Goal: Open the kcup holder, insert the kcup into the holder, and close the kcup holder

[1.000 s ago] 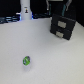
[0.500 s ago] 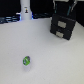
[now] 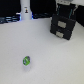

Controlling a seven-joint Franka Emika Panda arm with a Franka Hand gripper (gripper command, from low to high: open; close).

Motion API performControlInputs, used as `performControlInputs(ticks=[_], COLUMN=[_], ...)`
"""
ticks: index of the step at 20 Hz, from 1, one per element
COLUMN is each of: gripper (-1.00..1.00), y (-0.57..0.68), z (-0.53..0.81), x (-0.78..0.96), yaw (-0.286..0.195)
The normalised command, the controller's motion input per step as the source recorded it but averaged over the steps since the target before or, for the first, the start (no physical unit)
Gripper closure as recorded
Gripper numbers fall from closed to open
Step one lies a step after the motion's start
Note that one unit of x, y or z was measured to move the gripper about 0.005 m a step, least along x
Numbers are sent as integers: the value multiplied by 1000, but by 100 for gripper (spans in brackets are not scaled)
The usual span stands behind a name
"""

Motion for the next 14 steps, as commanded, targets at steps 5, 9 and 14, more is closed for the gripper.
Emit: performControlInputs(ticks=[5,9,14], gripper=[-100,-100,-100], y=[317,193,44], z=[-373,-390,-401], x=[-135,-302,-440], yaw=[-135,-153,-73])
